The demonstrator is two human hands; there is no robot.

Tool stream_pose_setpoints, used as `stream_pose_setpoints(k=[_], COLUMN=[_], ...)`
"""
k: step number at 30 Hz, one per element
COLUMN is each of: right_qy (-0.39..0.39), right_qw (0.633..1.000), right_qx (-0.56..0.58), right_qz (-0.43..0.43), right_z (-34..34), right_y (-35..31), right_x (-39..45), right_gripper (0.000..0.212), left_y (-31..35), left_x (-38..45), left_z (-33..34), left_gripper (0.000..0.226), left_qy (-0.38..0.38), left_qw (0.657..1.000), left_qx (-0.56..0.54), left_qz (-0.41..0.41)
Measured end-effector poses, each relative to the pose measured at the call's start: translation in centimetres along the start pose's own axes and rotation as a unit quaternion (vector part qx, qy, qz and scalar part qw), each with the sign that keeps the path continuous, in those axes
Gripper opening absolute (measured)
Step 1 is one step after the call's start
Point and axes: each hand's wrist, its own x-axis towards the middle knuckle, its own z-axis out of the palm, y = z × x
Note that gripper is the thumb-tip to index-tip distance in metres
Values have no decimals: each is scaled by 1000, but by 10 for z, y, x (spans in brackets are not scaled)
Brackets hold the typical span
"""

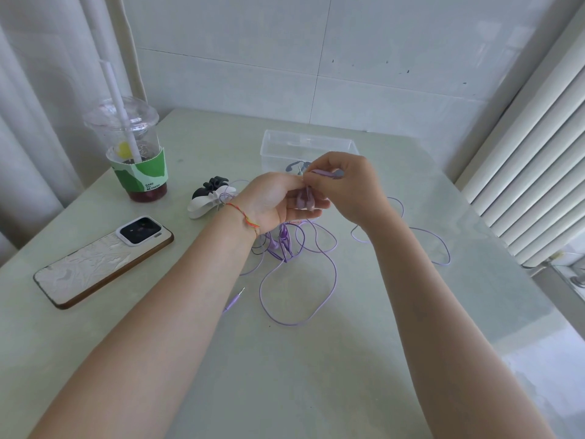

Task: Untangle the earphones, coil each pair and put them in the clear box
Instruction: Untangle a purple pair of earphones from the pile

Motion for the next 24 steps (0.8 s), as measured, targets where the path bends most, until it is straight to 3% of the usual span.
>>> stream_pose_setpoints(k=[5, 11, 16, 21, 24], right_qy=[26, 50, 16, -38, -97], right_qw=[999, 998, 997, 997, 992], right_qx=[-27, -11, 33, 24, -22], right_qz=[9, 25, 61, 69, 79], right_z=[-4, -13, -9, -4, -1], right_y=[7, 13, 15, 15, 13], right_x=[4, 7, 6, 4, 1], right_gripper=[4, 7, 13, 19, 20], left_y=[1, 3, 3, 7, 8], left_x=[-5, -8, -7, -4, -3], left_z=[1, -1, -3, -7, -7], left_gripper=[26, 25, 25, 25, 25], left_qy=[-31, -89, -108, -59, -20], left_qw=[999, 995, 992, 978, 978], left_qx=[-27, 20, -54, -200, -204], left_qz=[-19, -35, -27, 7, 40])
